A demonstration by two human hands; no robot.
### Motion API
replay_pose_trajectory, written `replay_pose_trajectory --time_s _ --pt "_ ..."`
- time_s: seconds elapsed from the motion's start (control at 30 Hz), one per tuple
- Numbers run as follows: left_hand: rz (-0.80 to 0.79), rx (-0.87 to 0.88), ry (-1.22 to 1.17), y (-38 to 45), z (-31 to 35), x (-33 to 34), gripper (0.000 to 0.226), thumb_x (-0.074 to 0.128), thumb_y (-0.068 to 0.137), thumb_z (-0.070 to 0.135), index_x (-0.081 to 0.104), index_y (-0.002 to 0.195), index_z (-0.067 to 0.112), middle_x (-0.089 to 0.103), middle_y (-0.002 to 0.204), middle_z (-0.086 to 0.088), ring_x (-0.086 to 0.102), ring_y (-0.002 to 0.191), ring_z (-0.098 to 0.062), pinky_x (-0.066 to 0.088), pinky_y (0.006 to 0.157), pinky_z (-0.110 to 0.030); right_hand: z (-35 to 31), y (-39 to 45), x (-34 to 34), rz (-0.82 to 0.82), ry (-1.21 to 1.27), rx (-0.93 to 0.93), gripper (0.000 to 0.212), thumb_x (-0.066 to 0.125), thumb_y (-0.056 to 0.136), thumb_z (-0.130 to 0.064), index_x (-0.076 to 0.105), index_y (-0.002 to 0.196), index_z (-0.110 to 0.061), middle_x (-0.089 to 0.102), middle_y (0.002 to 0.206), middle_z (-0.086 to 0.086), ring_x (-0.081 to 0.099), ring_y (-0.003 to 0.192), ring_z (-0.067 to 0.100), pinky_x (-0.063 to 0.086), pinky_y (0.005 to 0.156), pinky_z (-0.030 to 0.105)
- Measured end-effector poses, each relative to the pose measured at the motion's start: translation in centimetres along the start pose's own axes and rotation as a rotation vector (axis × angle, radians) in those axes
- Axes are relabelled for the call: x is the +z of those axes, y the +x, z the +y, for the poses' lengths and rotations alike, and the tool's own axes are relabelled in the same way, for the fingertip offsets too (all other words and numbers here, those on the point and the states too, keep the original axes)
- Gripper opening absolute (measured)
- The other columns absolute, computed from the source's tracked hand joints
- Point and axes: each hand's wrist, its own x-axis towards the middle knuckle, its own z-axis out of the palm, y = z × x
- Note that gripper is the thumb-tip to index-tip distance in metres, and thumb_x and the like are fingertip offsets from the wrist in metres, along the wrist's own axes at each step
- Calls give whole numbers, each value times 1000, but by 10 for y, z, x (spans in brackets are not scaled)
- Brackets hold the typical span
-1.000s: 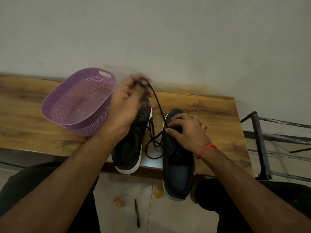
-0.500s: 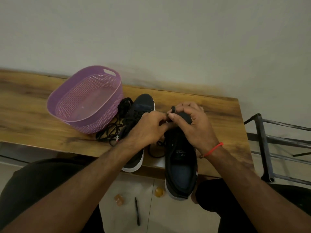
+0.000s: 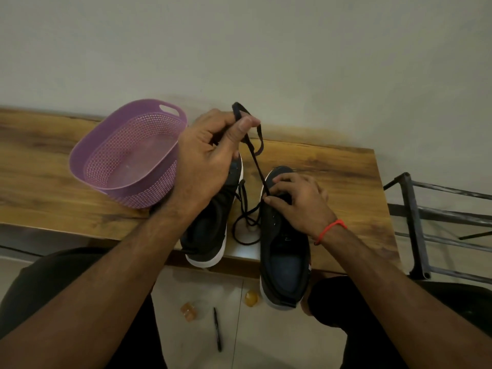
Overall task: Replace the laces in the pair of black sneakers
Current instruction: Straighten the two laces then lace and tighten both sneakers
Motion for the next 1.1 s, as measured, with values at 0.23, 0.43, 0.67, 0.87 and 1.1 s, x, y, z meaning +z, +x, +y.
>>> replay_pose_trajectory --time_s 0.23,0.43,0.67,0.87,1.1 --pt "-188 -418 41 -3 -12 3 20 55 105 31 72 107 20 54 65 5 50 54 -10 39 45 -22 0 1 -1 155 191 -25 5 67 89 -42 68 93 -38 49 113 -27 36 125 13 29 107 46" --pt "-648 -415 371 -29 -29 30 30 66 97 32 66 127 24 59 69 10 55 55 8 40 50 -8 4 3 0 181 209 -74 4 69 88 -37 71 91 -35 53 107 -18 42 116 18 39 100 55" --pt "-556 -402 420 -24 -29 35 30 70 94 38 72 118 21 55 61 10 51 53 1 41 52 -8 7 8 -2 171 309 -39 6 64 76 -63 63 76 -57 57 98 -24 55 111 24 45 96 55" --pt "-689 -538 648 -16 -22 15 10 59 101 28 66 100 21 61 77 4 56 49 -5 40 41 -15 0 0 -14 -60 177 -181 21 65 94 -26 63 101 -46 50 118 -18 32 126 18 31 107 51" --pt "-498 -249 1011 -29 -27 16 30 56 102 37 60 125 18 58 120 -6 64 100 -26 57 77 -39 -8 -13 -2 -276 -256 -474 38 46 85 -52 71 112 -42 45 130 -9 22 132 22 17 109 47"
